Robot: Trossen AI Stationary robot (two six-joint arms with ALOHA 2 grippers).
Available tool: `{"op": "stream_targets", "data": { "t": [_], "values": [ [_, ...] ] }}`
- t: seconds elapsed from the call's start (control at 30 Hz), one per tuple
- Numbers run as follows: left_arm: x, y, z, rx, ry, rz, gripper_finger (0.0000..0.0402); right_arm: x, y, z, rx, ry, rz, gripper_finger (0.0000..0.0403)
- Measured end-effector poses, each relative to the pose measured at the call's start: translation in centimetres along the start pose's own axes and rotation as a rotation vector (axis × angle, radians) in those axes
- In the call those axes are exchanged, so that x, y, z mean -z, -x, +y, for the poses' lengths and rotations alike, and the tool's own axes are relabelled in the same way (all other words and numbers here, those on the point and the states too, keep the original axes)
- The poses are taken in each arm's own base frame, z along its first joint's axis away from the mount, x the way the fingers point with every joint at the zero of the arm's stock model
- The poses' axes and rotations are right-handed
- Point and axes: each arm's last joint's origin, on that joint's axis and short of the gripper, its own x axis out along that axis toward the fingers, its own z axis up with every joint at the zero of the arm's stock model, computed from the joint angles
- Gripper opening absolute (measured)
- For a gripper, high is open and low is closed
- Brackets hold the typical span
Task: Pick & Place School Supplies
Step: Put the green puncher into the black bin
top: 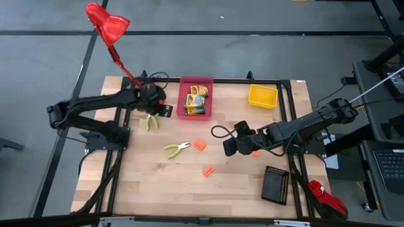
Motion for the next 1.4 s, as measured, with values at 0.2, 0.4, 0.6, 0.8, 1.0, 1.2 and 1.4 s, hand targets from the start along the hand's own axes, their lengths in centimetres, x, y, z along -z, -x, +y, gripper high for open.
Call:
{"op": "stream_targets", "data": {
  "t": [0.2,0.4,0.6,0.8,1.0,1.2,1.4],
  "values": [
    [2.8,2.1,-0.4,-0.012,0.063,-0.011,0.0135,-0.3,0.6,0.2,-0.034,0.035,-0.010,0.0111],
    [6.1,2.9,-0.4,-0.134,0.158,-0.028,0.0128,-1.4,3.7,0.0,-0.119,0.056,-0.100,0.0111],
    [8.1,3.0,-0.6,-0.178,0.355,-0.133,0.0125,-3.0,8.6,-0.8,-0.247,0.082,-0.232,0.0111],
    [10.1,1.9,-0.2,-0.182,0.382,-0.120,0.0125,-3.8,11.1,-1.6,-0.319,0.103,-0.268,0.0111],
    [12.7,0.0,0.5,-0.111,0.559,-0.083,0.0125,-3.9,11.4,-1.7,-0.336,0.106,-0.276,0.0111],
    [12.4,-1.2,1.1,-0.095,0.605,-0.113,0.0123,-4.0,11.5,-1.6,-0.346,0.110,-0.281,0.0111],
    [11.1,-1.6,1.2,-0.104,0.626,-0.173,0.0121,-4.0,11.4,-1.6,-0.349,0.115,-0.275,0.0111]
  ]
}}
